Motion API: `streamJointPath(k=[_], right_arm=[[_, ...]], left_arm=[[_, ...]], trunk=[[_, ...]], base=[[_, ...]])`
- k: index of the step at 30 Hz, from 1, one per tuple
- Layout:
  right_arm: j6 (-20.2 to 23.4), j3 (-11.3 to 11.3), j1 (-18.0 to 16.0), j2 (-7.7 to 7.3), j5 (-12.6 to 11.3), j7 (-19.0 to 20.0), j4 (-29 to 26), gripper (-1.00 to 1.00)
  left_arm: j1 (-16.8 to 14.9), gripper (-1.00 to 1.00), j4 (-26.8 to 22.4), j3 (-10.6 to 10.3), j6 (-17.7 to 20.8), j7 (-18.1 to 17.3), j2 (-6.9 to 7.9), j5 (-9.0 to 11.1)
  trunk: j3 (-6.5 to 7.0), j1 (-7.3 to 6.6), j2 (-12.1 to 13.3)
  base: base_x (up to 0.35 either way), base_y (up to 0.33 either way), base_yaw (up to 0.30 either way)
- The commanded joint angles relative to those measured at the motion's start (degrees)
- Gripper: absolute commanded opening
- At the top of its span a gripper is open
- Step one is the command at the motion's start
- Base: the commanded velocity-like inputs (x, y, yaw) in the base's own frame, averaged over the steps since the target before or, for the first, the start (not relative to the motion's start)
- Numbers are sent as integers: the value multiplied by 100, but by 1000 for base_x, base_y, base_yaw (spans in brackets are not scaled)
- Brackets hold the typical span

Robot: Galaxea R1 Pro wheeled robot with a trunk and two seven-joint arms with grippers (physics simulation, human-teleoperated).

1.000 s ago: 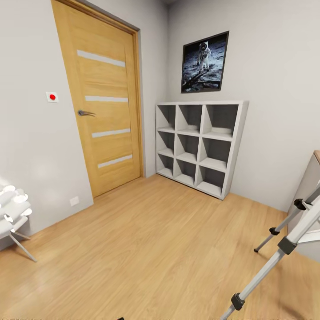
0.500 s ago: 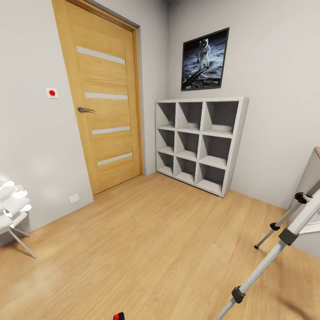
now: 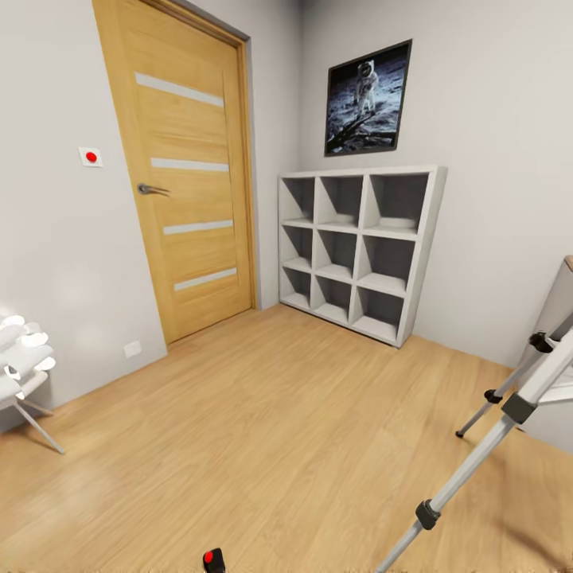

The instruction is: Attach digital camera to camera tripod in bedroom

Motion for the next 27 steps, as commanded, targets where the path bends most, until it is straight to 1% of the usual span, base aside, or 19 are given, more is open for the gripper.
streamJointPath(k=[1,10,12,14,16,27], right_arm=[[-19,-17,-3,2,4,-4,4,100],[-12,-17,-4,2,4,-1,4,100],[-55,-66,-71,-64,31,-66,-61,100],[-60,-67,-136,-126,34,-113,-127,100],[-103,-44,-202,-98,45,-80,-192,100],[-125,-5,-563,-87,35,-63,-550,100]], left_arm=[[1,100,-13,10,38,6,-3,58],[1,100,-13,10,35,6,-6,58],[1,100,-24,10,20,15,2,38],[1,100,-22,10,20,15,5,40],[1,100,-15,10,20,15,15,47],[1,100,-23,10,20,15,21,49]], trunk=[[-28,1,-4],[-227,25,-16],[-226,25,-16],[-226,25,-16],[-226,25,-16],[-226,25,-16]], base=[[0,0,0],[0,0,0],[0,0,0],[0,0,0],[0,0,0],[0,0,0]])
